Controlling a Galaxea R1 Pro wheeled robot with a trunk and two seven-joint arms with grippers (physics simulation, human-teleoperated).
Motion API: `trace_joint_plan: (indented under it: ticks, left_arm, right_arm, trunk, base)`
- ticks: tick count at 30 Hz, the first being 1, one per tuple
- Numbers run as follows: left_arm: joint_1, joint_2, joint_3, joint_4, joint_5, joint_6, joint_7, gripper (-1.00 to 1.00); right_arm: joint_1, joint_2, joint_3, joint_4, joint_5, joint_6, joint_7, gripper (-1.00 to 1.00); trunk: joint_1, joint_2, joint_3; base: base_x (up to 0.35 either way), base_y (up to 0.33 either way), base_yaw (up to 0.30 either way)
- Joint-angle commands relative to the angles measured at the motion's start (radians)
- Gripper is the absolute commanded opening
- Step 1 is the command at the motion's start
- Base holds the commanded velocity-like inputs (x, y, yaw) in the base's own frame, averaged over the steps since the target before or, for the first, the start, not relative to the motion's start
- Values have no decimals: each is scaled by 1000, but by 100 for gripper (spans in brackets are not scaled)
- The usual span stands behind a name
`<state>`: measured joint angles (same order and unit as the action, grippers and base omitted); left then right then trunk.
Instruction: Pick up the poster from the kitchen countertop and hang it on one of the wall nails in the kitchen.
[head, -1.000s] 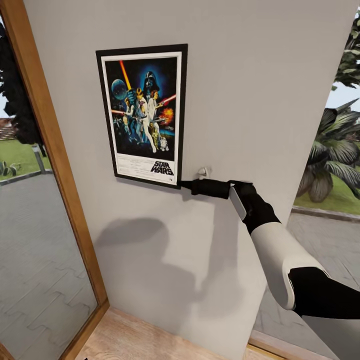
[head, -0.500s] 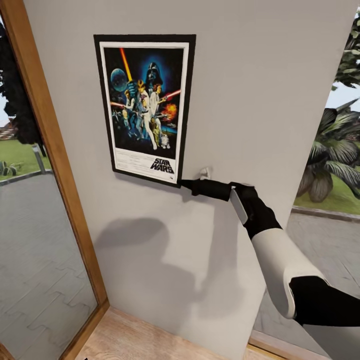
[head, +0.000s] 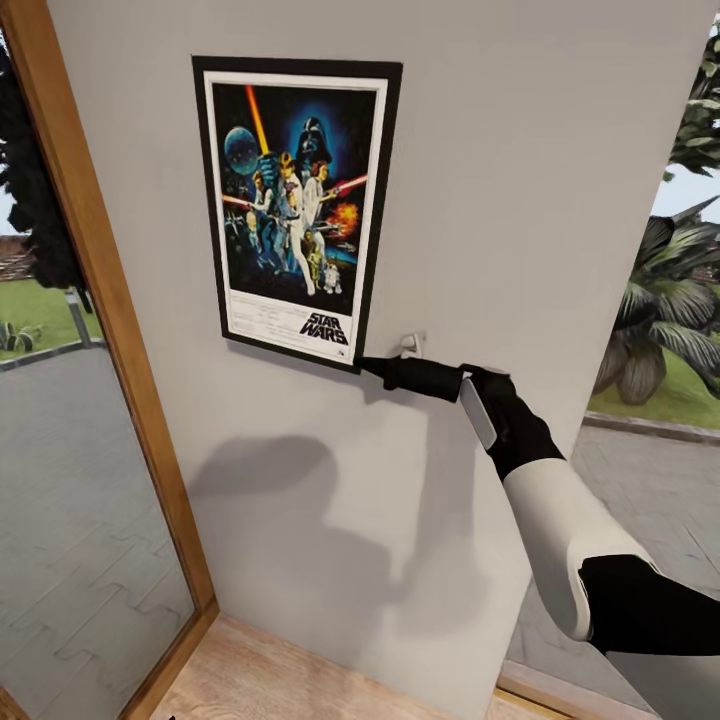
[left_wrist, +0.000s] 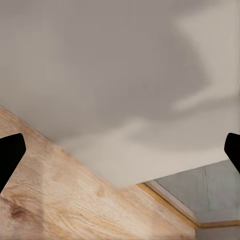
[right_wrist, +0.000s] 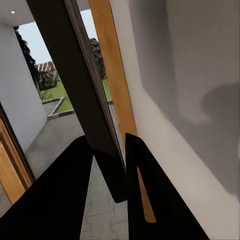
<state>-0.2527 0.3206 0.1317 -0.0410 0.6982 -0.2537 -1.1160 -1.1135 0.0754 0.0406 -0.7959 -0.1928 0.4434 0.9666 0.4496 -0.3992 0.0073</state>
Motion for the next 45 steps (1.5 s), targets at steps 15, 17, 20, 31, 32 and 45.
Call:
trace_joint_plan:
  ticks: [15,17,20,31,32,45]
  left_arm:
    - [0,0,8,1,-8,-6,-2,100]
    - [0,0,8,1,-8,-6,-2,100]
    - [0,0,8,1,-8,-6,-2,100]
    - [0,1,8,1,-8,-6,-2,100]
    - [0,1,8,1,-8,-6,-2,100]
    - [0,2,8,1,-8,-6,-2,100]
  right_arm:
    - [0,1,1,9,-71,85,-2,-100]
    - [0,3,1,9,-83,90,-3,-100]
    - [0,7,1,9,-87,91,-8,-100]
    - [13,15,1,6,-97,93,-50,-100]
    - [13,15,1,6,-97,93,-51,-100]
    - [14,19,3,6,-97,94,-66,-100]
  trunk:
    - [0,-1,0]
    - [0,-1,0]
    - [0,-1,0]
    - [0,-1,0]
    - [0,-1,0]
    - [0,-1,0]
  base:
    - [0,0,0]
    - [0,0,0]
    - [0,0,0]
    - [0,0,0]
    - [0,0,0]
    - [0,0,0]
